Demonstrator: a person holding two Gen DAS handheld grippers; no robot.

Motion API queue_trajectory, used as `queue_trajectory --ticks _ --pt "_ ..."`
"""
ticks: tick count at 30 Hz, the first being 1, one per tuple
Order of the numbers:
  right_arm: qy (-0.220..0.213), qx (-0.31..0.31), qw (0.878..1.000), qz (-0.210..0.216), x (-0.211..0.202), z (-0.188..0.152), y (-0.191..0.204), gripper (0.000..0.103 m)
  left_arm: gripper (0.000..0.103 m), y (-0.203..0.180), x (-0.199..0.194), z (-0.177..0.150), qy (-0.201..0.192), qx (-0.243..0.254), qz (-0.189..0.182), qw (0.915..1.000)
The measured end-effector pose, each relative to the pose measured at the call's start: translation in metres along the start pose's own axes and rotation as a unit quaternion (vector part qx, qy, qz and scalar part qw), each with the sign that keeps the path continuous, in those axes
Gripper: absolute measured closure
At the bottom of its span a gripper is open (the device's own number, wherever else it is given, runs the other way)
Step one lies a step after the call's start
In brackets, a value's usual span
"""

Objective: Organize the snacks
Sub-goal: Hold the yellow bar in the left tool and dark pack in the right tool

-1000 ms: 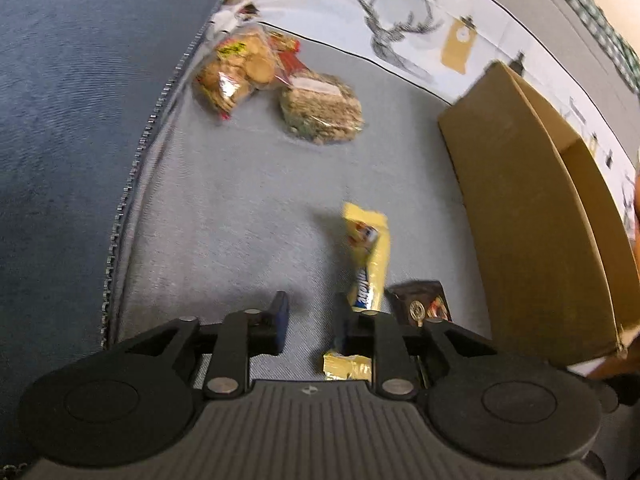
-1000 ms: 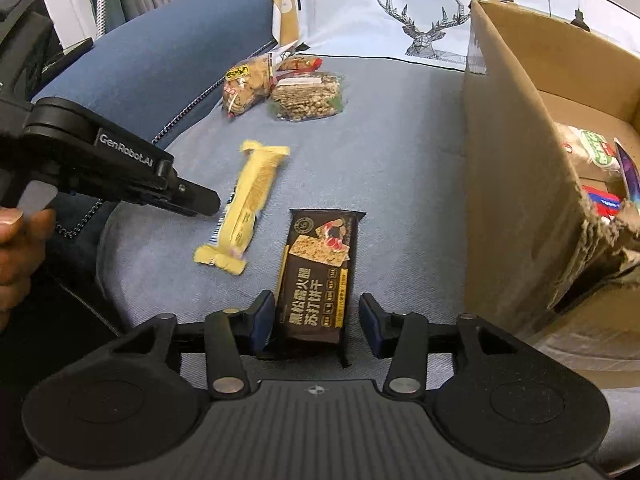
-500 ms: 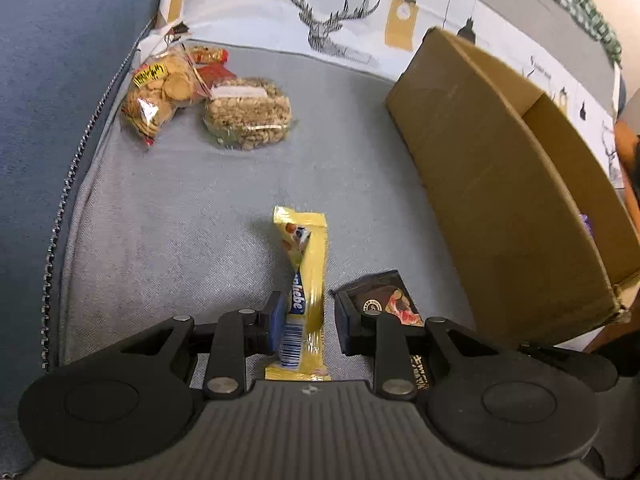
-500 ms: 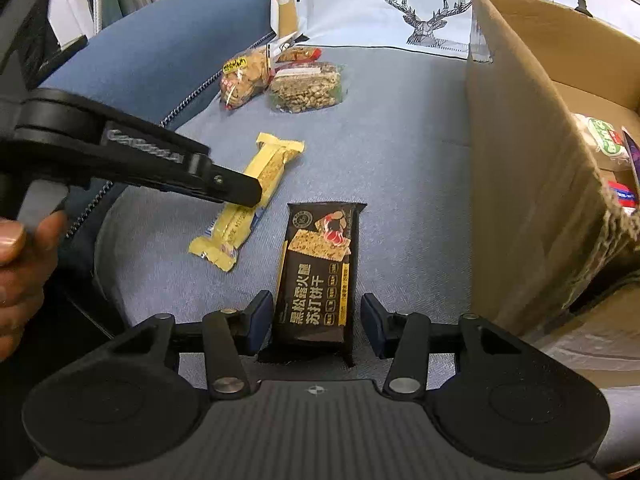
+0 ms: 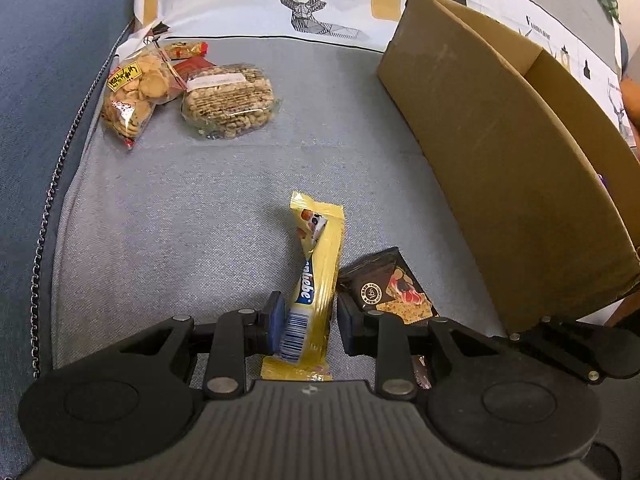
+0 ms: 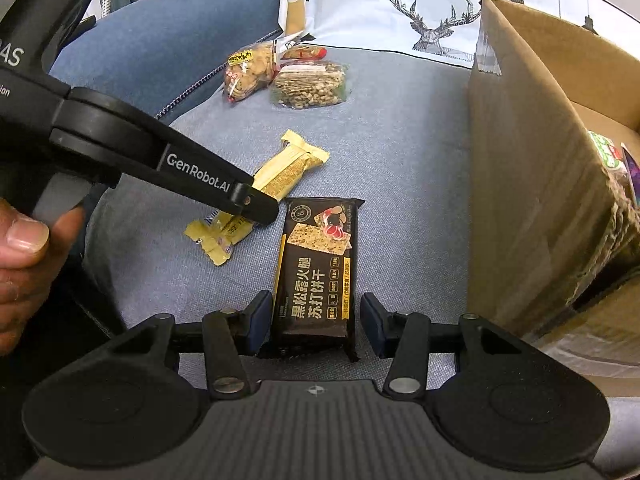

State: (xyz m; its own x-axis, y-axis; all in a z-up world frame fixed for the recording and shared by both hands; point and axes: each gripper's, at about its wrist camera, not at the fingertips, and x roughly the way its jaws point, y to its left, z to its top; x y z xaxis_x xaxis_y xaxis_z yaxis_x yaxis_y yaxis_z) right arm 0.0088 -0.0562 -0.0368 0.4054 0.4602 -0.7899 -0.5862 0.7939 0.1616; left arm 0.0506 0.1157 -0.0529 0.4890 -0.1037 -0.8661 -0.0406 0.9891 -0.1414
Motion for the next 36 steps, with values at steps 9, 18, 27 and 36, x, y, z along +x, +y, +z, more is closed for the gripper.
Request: queue_trajectory --ticks 9,18,27,36 --pt "-0.002 -0.018 1.0 -0.006 0.0 -0.0029 0.0029 0.052 0.071 0.0001 0.0013 -0.0006 0.005 -0.002 -0.002 1.0" --pt "-0.002 -0.025 1.0 -0.01 0.0002 -0.0034 0.0039 0.052 0.071 -0.0003 0.0028 -0.0008 0.008 -0.002 -0.001 1.0" --pt "-0.005 -0.042 0.999 -0.021 -0.0007 -0.0053 0.0079 0.057 0.071 -0.0006 0.0037 -0.0014 0.01 0.0 0.001 1.0" --pt "-0.005 -0.041 0.999 -0.021 -0.0014 -0.0051 0.0071 0.059 0.071 -0.0007 0.0039 -0.0017 0.011 0.0 0.001 0.9999"
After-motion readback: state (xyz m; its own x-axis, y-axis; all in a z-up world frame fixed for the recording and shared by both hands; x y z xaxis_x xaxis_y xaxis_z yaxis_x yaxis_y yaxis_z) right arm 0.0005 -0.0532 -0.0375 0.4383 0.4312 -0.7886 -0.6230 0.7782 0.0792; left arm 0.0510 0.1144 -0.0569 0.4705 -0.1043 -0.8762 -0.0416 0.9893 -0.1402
